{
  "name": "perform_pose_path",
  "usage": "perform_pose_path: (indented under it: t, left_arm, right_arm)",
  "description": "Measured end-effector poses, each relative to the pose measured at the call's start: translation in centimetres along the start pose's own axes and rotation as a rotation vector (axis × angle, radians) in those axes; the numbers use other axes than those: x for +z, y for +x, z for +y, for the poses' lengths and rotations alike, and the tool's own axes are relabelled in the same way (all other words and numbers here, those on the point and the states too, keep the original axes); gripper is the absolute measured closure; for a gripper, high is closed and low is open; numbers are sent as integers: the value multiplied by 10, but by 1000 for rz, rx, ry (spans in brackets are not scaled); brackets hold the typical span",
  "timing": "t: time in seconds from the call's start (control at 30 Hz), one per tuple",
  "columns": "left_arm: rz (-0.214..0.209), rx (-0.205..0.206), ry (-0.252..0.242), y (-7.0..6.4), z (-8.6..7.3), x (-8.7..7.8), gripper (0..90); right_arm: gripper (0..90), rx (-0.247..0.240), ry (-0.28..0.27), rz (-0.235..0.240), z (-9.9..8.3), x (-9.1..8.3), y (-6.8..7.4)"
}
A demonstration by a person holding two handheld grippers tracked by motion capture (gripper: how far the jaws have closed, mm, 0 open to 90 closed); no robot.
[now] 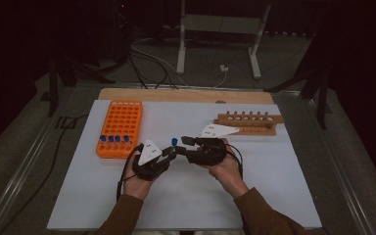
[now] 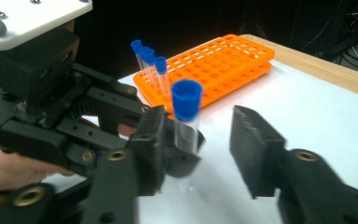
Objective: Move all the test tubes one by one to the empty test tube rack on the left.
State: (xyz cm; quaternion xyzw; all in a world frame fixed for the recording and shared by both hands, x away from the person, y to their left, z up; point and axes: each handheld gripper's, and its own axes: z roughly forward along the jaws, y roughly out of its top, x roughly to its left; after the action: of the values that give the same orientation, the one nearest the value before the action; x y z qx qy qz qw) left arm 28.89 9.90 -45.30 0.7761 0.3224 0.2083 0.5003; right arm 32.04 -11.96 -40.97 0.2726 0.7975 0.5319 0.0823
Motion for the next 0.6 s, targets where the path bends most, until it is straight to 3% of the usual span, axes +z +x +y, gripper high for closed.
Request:
perform_pose_path:
  t: [0.33,0.6]
  left_arm:
    - [36,-40,-11,12,-4,-13,781]
    - [57,-64,-18,20,-8,-23,781]
  right_arm:
    - [174,6,3,-115,-10,-17,-16]
    - [78,22,18,-199,-22,-30,-32]
